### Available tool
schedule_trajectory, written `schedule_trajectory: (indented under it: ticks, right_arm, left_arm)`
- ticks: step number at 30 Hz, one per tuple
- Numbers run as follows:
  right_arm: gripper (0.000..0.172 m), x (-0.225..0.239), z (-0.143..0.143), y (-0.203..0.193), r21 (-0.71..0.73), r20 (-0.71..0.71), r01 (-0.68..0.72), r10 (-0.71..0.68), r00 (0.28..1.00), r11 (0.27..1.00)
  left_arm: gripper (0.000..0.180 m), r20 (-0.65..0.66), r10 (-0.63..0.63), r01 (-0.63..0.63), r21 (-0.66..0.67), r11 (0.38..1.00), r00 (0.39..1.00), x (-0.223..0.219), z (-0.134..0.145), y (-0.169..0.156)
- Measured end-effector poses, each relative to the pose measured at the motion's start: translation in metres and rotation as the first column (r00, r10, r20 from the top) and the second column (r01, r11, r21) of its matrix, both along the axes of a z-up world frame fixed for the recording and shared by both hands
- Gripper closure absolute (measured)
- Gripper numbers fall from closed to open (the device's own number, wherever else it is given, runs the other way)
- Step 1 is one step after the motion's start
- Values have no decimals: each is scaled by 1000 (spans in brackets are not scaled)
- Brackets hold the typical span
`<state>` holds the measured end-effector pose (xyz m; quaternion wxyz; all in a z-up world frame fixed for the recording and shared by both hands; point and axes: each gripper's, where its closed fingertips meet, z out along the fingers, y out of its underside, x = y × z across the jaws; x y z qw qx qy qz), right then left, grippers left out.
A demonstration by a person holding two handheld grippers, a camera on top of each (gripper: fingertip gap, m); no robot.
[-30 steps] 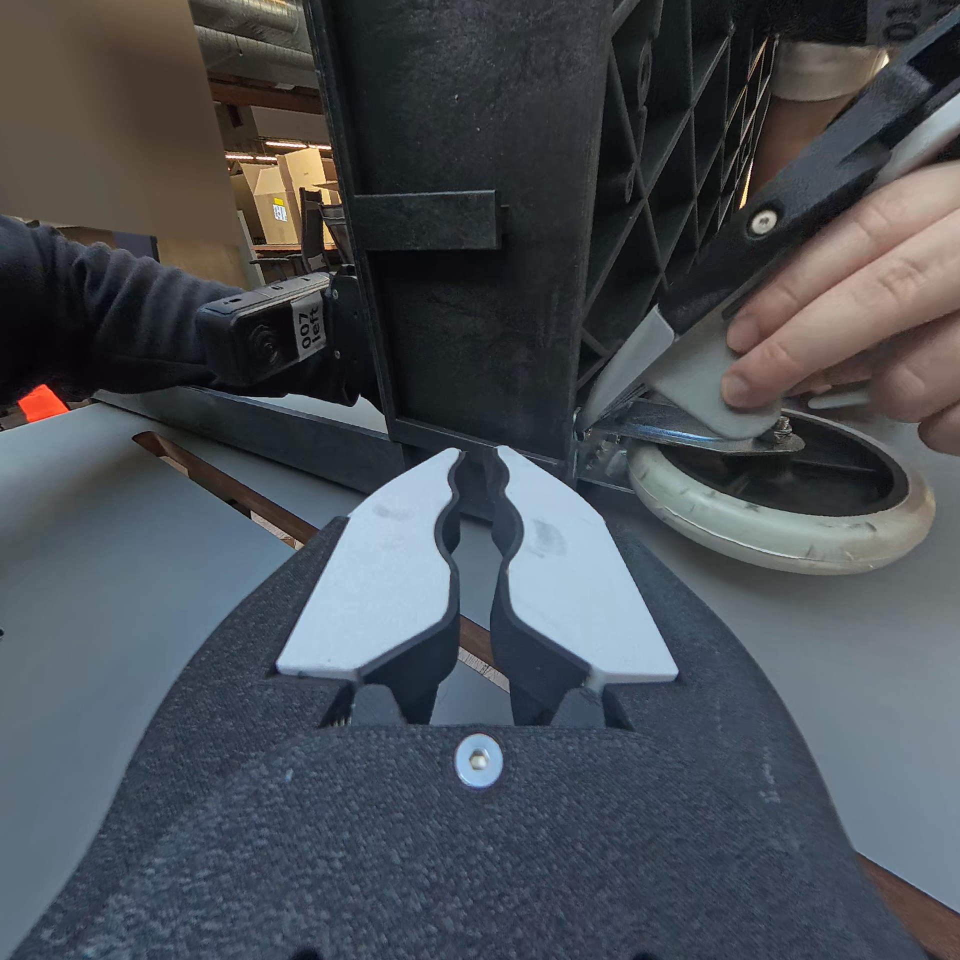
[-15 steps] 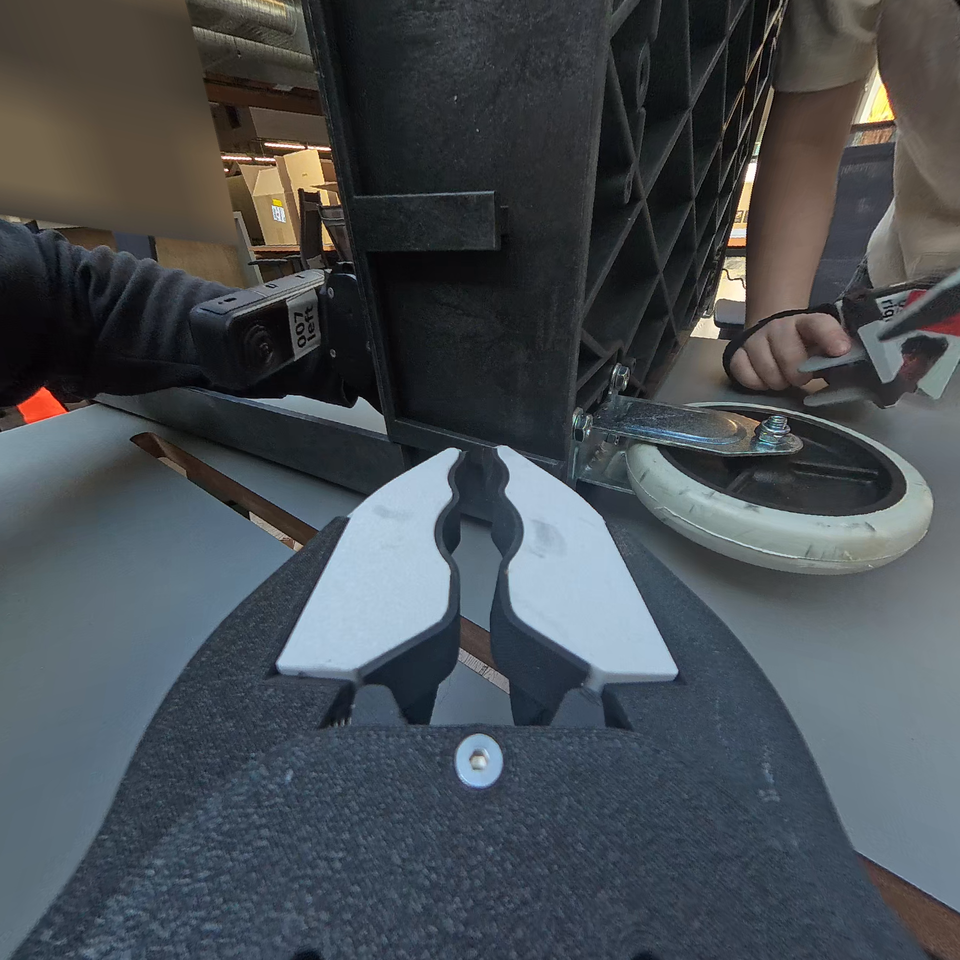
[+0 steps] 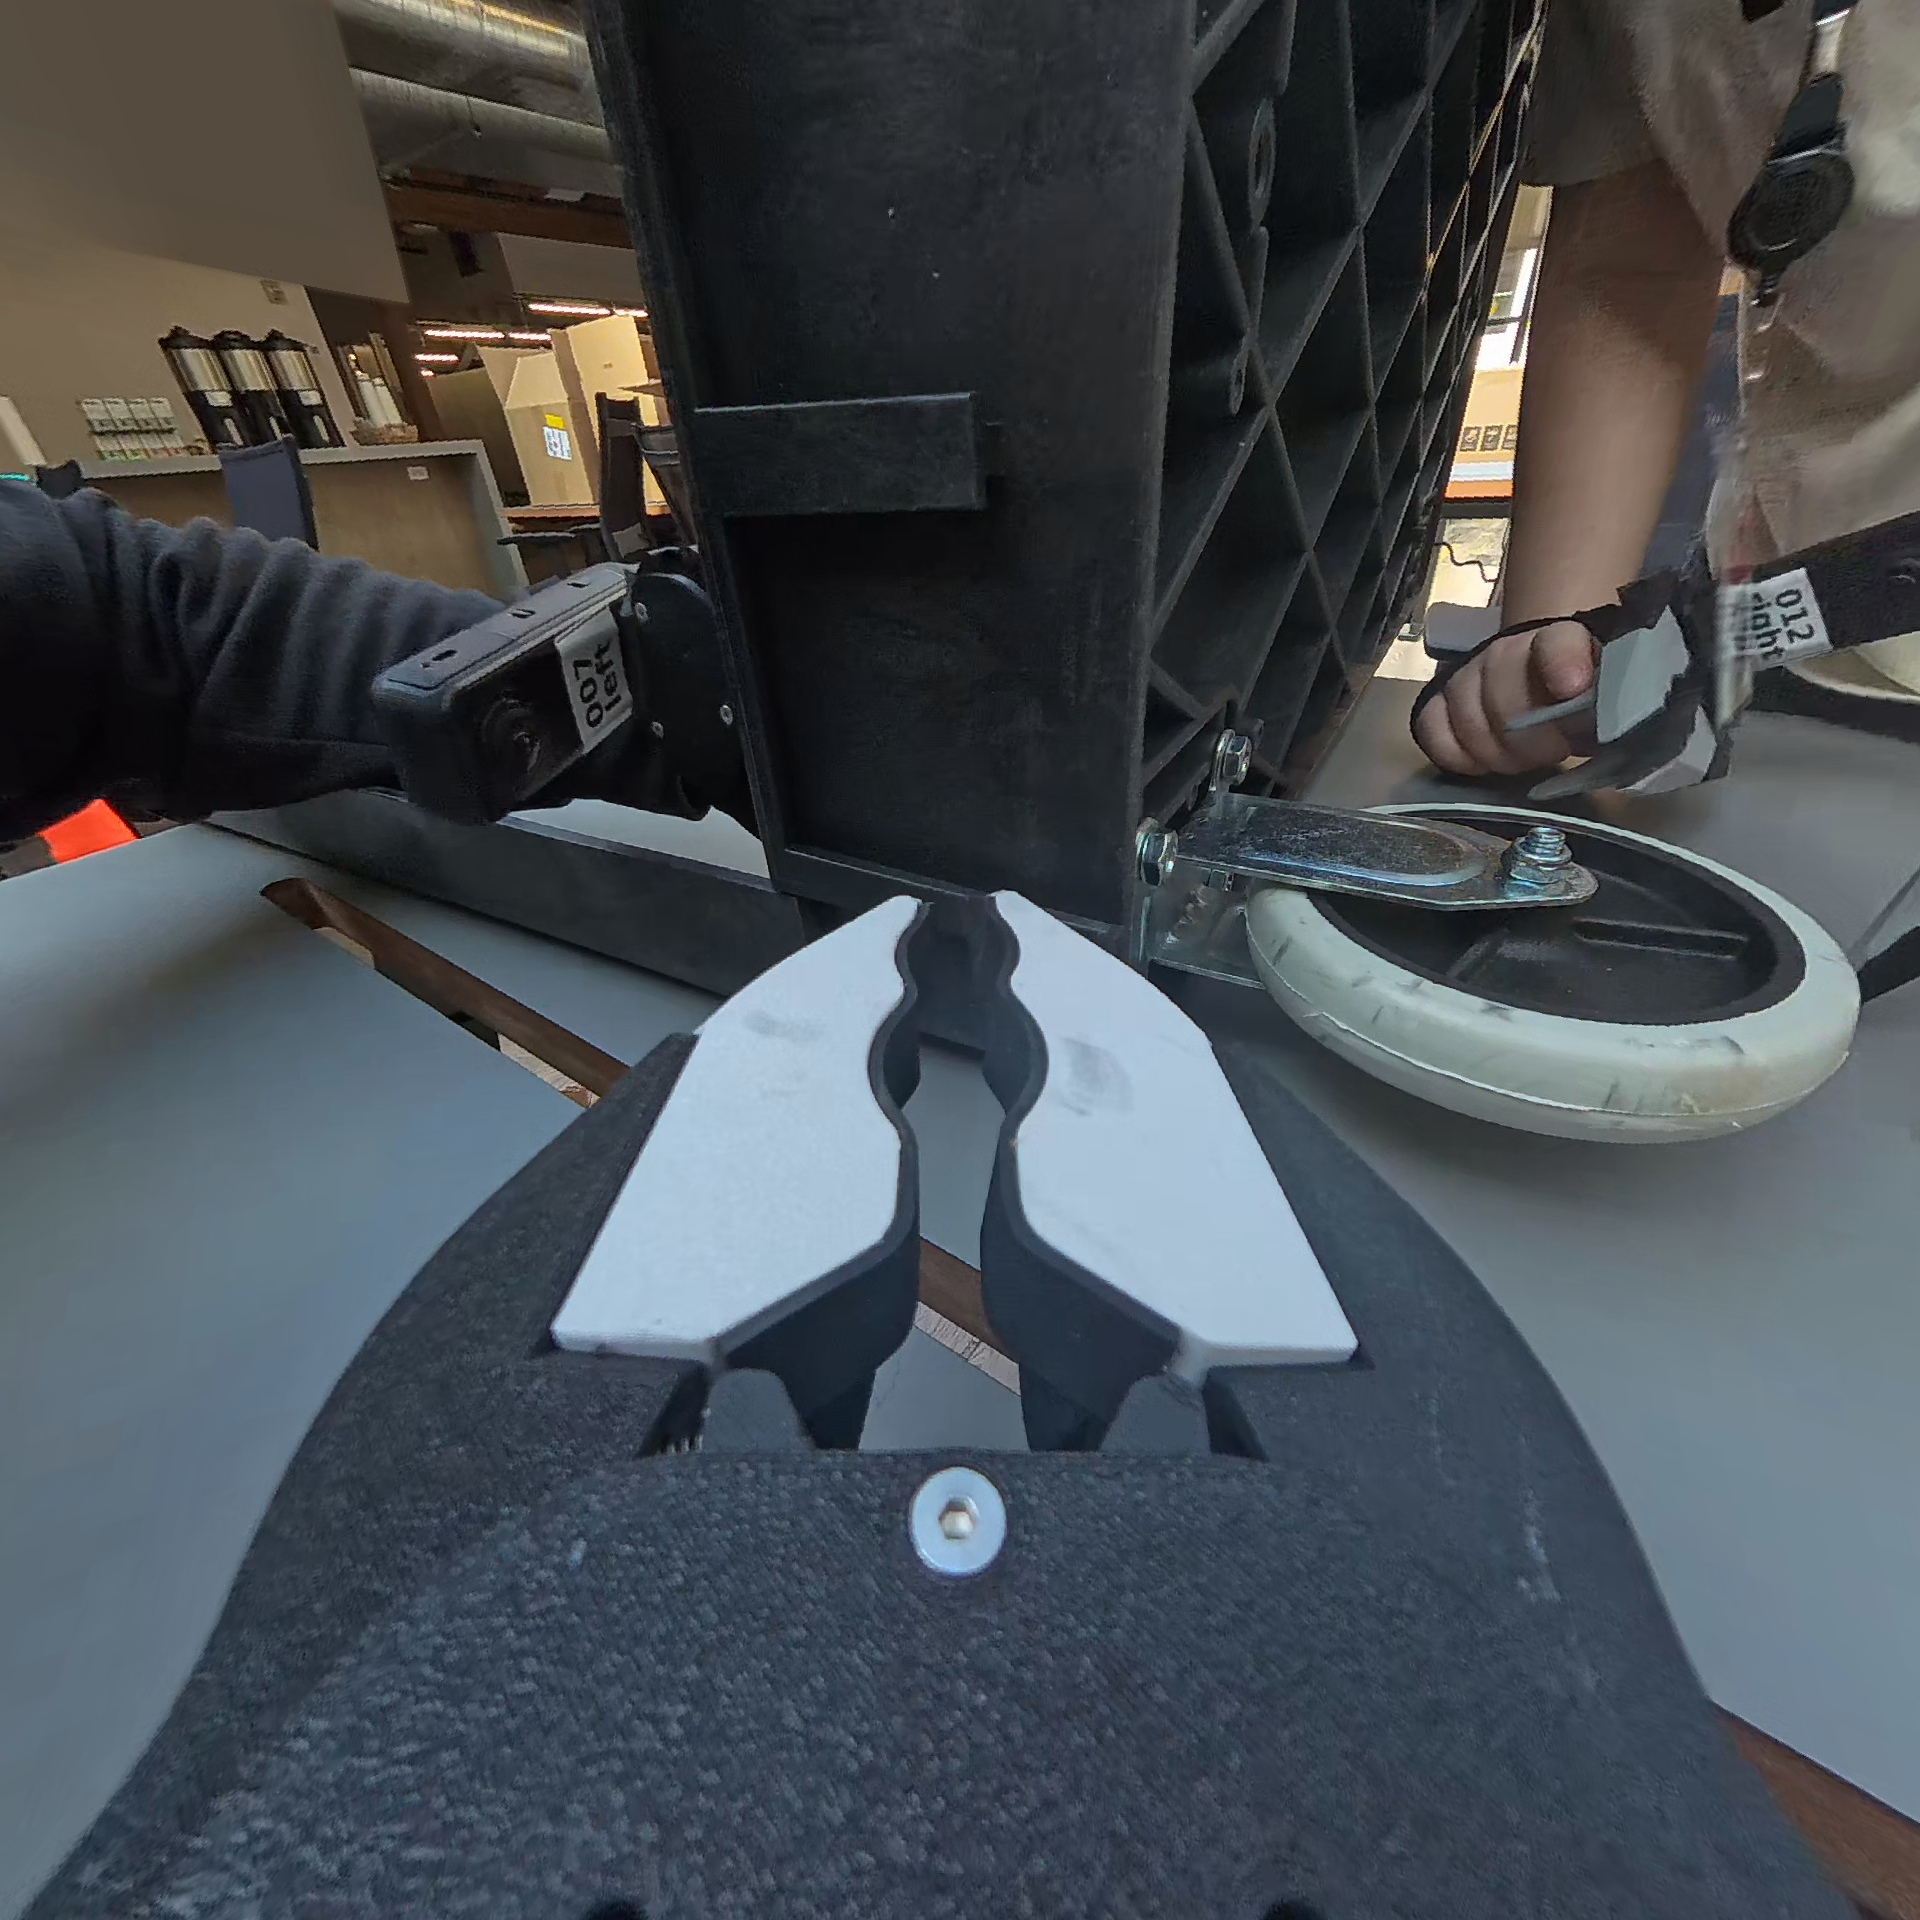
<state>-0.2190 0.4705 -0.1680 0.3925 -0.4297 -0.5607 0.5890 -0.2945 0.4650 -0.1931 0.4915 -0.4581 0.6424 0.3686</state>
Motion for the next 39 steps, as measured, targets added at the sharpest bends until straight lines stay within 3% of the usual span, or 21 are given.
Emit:
schedule_trajectory:
  ticks: [11,35,37,39]
  right_arm:
    - [166,11,10,13,-29,-54,74,-76,996,997]
    - [166,-3,-3,18,-102,57,69,-64,996,992]
    - [165,-5,-1,20,-148,61,36,-28,998,988]
    - [161,-9,3,23,-134,101,-89,103,990,987]
  left_arm:
    - [166,-12,14,-13,25,1000,1000,-2,1,-1]
    - [166,64,4,-6,29,1000,998,-4,1,-1]
    - [166,63,3,-5,27,1000,998,-4,1,-1]
    - [166,63,3,-5,26,1000,998,-4,1,-1]
